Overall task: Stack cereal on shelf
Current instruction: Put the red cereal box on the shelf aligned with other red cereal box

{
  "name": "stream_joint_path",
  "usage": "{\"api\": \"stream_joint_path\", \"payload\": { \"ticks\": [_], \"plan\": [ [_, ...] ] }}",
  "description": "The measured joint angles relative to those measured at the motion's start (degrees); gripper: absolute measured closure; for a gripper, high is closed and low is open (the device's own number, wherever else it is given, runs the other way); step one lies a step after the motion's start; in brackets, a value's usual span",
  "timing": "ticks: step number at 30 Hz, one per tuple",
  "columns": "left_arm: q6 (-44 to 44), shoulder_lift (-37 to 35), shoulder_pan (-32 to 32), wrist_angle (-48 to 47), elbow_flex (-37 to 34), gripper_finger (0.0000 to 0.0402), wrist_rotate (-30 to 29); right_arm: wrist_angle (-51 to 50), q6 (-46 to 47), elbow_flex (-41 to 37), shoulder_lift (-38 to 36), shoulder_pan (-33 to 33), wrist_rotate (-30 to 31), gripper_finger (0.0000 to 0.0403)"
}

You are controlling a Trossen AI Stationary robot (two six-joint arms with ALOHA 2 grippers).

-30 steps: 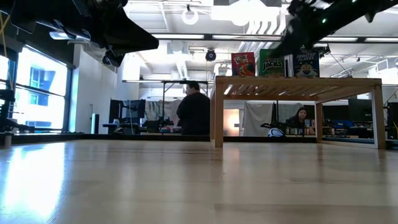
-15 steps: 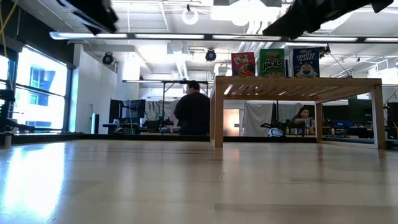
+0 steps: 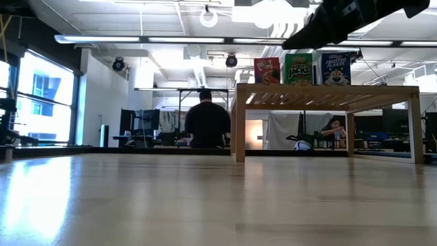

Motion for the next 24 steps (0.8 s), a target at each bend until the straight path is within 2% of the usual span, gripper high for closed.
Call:
{"api": "stream_joint_path", "payload": {
  "ticks": [6, 14, 20, 24],
  "plan": [
    [-9.14, 4.55, -6.62, 0.93, 0.30, 0.0166, 6.43, 0.26, -0.20, 0.00, 0.66, 0.00, -0.04, 0.0377],
    [-15.63, 6.01, -11.17, 1.59, 0.30, 0.0132, 4.50, 0.36, -0.50, 0.00, 0.66, 0.00, -0.07, 0.0377],
    [-16.87, 6.09, -12.47, 1.61, 2.01, 0.0128, 4.49, 0.36, -0.23, 0.00, 0.66, 0.00, -0.09, 0.0377],
    [-17.92, 6.07, -12.95, 1.62, 4.76, 0.0128, 1.20, 0.36, -0.22, 0.00, 0.63, 0.00, -0.09, 0.0377]
  ]
}}
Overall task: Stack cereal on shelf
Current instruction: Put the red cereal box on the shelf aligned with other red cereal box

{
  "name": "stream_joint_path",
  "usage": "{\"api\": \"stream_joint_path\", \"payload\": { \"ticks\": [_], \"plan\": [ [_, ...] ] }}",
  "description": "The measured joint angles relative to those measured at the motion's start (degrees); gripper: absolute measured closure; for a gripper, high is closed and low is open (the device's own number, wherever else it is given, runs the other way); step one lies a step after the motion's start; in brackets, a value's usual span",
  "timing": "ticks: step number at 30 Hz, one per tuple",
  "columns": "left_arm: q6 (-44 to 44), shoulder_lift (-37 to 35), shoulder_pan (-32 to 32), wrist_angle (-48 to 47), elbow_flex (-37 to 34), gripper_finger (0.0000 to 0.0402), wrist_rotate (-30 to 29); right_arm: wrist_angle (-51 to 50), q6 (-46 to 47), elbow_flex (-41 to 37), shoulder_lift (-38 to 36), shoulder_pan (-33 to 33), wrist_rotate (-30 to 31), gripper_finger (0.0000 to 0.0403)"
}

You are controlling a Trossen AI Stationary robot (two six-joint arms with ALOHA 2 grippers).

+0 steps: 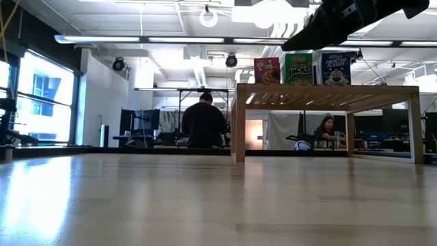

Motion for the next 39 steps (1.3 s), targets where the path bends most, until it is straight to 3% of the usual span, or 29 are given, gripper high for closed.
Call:
{"api": "stream_joint_path", "payload": {
  "ticks": [6, 15, 27, 39],
  "plan": [
    [-0.38, 2.39, -1.63, -0.76, 0.23, 0.0128, -2.26, 0.02, 0.00, 0.02, 0.00, 0.00, -0.01, 0.0377],
    [-0.32, 6.54, -3.28, 1.11, 0.45, 0.0128, 3.22, 0.02, 0.00, 0.02, 0.00, 0.00, 0.08, 0.0377],
    [-1.49, 5.75, -3.60, -3.84, 5.21, 0.0128, 0.96, 0.04, 0.02, 0.02, 0.00, -0.02, 0.37, 0.0377],
    [-3.32, 11.58, -7.85, -4.87, 6.03, 0.0128, 1.12, 0.04, 0.02, 0.02, -0.02, -0.02, 0.37, 0.0377]
  ]
}}
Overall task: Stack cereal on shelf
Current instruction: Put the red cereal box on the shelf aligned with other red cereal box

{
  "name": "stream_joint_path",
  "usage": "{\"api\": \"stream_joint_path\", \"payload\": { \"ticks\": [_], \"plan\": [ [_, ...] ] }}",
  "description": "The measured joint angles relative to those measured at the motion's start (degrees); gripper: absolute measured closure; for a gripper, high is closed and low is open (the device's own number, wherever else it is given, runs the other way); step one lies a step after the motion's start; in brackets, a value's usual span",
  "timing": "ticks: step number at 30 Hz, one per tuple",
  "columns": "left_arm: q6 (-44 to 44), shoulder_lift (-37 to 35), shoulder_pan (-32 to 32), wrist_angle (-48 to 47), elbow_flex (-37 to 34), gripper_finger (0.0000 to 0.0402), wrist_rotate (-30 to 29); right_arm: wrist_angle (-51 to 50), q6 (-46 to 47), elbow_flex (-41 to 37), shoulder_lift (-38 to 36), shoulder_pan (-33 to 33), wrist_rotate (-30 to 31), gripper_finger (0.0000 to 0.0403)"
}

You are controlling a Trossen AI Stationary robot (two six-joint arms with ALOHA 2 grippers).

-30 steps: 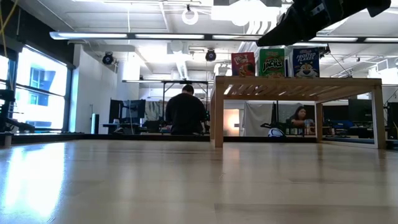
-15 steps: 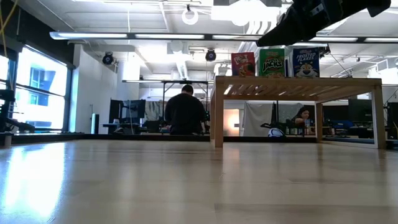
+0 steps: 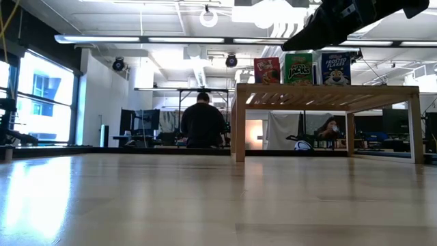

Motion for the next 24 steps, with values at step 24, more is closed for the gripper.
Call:
{"api": "stream_joint_path", "payload": {
  "ticks": [24],
  "plan": [
    [26.90, -1.18, 13.34, -0.45, 0.02, 0.0283, -8.46, -0.46, 1.80, 0.08, -0.29, 0.03, -0.35, 0.0377]
  ]
}}
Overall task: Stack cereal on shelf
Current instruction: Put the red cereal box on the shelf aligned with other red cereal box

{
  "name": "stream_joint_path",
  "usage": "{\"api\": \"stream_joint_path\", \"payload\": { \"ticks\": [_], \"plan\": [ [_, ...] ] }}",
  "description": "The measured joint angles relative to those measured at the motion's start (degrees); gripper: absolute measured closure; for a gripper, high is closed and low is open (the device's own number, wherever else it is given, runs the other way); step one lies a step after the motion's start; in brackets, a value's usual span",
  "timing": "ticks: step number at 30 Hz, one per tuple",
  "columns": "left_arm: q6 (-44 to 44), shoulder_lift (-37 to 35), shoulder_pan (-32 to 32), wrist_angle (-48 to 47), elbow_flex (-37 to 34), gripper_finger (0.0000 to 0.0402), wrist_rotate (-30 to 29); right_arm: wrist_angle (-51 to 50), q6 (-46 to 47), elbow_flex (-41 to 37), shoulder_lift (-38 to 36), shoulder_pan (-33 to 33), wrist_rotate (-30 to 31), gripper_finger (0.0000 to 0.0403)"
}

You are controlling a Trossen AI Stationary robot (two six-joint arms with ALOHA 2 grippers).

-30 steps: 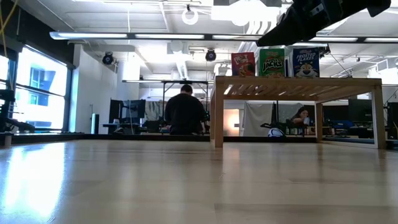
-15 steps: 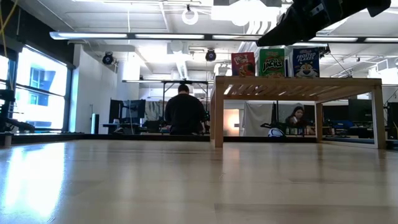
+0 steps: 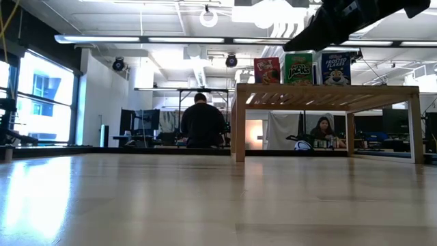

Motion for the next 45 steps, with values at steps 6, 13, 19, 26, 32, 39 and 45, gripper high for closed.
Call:
{"api": "stream_joint_path", "payload": {
  "ticks": [6, 13, 19, 26, 32, 39, 45],
  "plan": [
    [16.15, -2.46, 13.86, 6.47, 0.07, 0.0289, -1.77, -4.51, 5.30, 0.00, -0.56, 2.17, 0.50, 0.0353],
    [32.80, -1.68, 28.51, 18.21, 0.08, 0.0290, 0.14, -2.19, 10.81, 0.04, 5.47, 7.04, 2.97, 0.0268],
    [39.23, -1.70, 36.25, 23.35, 0.83, 0.0290, 0.31, 7.66, 10.97, 0.02, 12.40, 8.74, 6.15, 0.0222],
    [41.94, -0.01, 39.55, 22.98, 0.81, 0.0290, 0.47, 17.29, 8.71, 0.00, 17.69, 8.69, 6.18, 0.0218],
    [42.65, 2.23, 39.55, 23.82, 0.81, 0.0291, 0.52, 18.92, 8.11, -0.04, 17.86, 8.69, 6.16, 0.0218],
    [42.50, 2.76, 39.55, 24.22, 0.83, 0.0283, 0.41, 19.36, 7.13, -0.04, 17.77, 8.69, 5.57, 0.0218],
    [43.32, 2.76, 39.55, 24.02, 0.81, 0.0246, 0.05, 19.70, 6.98, -0.04, 17.77, 8.69, 5.51, 0.0218]
  ]
}}
